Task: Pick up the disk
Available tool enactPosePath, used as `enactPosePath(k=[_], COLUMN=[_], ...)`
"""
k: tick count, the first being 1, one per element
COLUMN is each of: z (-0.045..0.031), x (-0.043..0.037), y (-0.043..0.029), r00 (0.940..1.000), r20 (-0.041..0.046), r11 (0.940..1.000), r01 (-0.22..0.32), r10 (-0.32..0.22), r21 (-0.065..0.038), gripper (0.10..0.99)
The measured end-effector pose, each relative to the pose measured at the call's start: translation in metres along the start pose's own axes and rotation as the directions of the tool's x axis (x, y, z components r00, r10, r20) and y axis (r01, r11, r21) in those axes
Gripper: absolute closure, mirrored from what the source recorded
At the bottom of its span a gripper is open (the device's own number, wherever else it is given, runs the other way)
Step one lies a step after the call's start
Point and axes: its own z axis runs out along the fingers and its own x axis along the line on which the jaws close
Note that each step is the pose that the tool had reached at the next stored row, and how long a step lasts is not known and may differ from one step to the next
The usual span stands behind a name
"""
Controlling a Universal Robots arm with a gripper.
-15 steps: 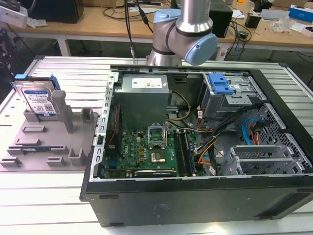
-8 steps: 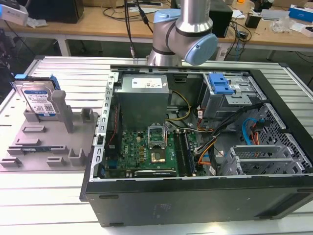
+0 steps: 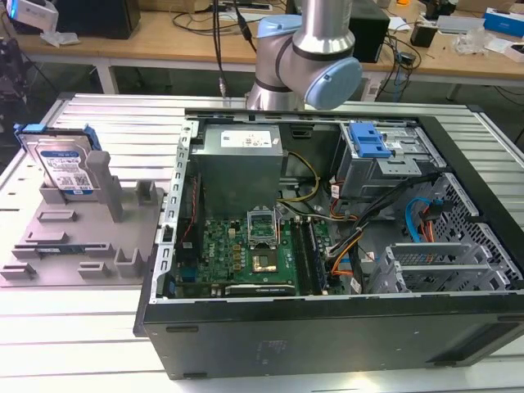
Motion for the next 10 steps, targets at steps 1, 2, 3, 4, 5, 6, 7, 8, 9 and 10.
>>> enactPosePath(k=[1, 2, 3, 4, 5, 6, 7, 8, 9, 10], z=[-0.0001, 0.0000, 0.0000, 0.0000, 0.0002, 0.0008, 0.0013, 0.0022, 0.0031, 0.0041], x=[-0.0041, -0.0107, -0.0176, -0.0235, -0.0298, -0.0340, -0.0369, -0.0386, -0.0389, -0.0392], y=[0.0000, -0.0002, -0.0003, -0.0003, -0.0001, 0.0011, 0.0022, 0.0043, 0.0055, 0.0073], r00=[1.0000, 1.0000, 1.0000, 1.0000, 1.0000, 1.0000, 1.0000, 1.0000, 1.0000, 1.0000], r20=[-0.0001, -0.0001, 0.0000, -0.0001, 0.0000, -0.0001, -0.0002, -0.0012, -0.0019, -0.0029], r11=[1.0000, 1.0000, 1.0000, 1.0000, 1.0000, 1.0000, 1.0000, 1.0000, 1.0000, 1.0000], r01=[0.000, 0.000, 0.000, 0.000, 0.000, 0.000, 0.000, 0.000, 0.000, 0.000], r10=[0.000, 0.000, 0.000, 0.000, 0.000, 0.000, 0.000, 0.000, 0.000, 0.000], r21=[0.000, 0.000, 0.000, 0.000, 0.000, 0.000, 0.000, 0.000, 0.000, 0.000], gripper=[0.545, 0.545, 0.545, 0.545, 0.545, 0.545, 0.545, 0.545, 0.545, 0.545])
